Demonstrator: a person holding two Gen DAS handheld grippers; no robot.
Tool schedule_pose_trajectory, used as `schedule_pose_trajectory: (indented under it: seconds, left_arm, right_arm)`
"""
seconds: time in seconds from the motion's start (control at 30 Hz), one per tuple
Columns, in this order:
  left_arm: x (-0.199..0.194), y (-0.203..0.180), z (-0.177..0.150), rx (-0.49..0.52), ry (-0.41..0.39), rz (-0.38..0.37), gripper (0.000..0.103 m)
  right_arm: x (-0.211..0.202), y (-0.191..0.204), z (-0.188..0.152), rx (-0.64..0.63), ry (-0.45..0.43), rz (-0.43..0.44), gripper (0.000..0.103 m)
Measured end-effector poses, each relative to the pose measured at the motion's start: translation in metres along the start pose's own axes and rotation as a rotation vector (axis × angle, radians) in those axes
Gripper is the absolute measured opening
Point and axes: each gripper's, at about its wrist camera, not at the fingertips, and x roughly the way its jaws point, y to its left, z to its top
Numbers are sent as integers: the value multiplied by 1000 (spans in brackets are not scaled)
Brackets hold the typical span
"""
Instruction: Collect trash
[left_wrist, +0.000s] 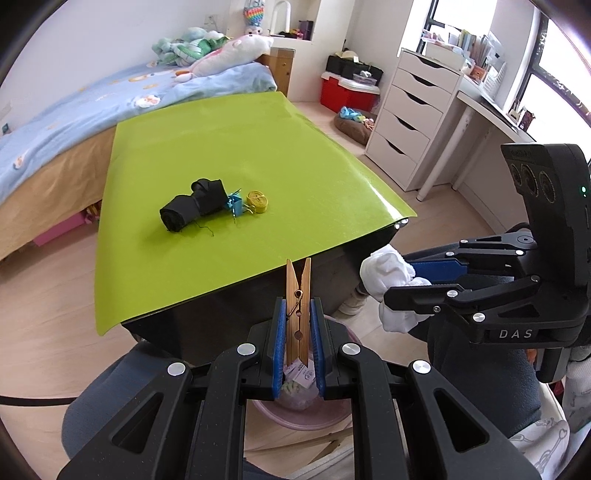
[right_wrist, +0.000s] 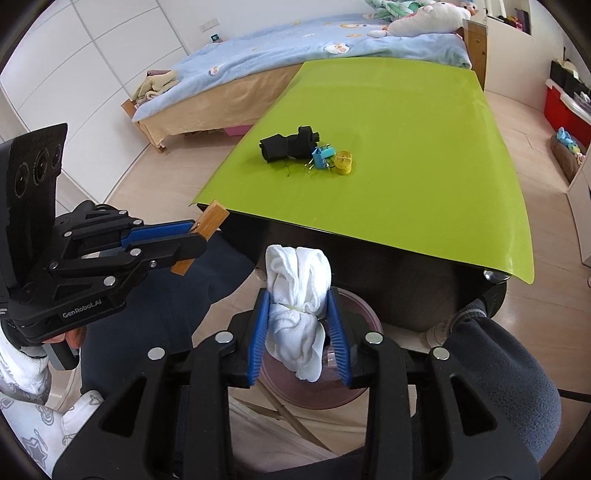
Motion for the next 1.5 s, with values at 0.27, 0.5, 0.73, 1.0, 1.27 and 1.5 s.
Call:
schedule_pose_trajectory:
  seconds: [0.27,0.5,0.73,1.0,1.27,1.5]
  left_arm:
    - [0,-6,-3,14,11,-19,13]
    - [5,-12,-5,22,28,-47,28]
    - [6,-7,-4,-5,16,-18,92]
    - [3,7,-4,-43,1,26,95]
    - [0,20,-2,-68,-7,47,95]
    - [-5,27,2,-84,-28,50,95]
  right_arm:
    - [-16,-9,-1,46,-47,-36,93]
    - [-27,-17,-3,63,-71,-70,95]
    - [-29,-20,-5,71,-75,-73,96]
    - [-26,-20,-4,73,-81,-65,97]
    - [-17,-16,11,51,-78,-60,97]
    - [2,-17,48,20,-66,-72,97]
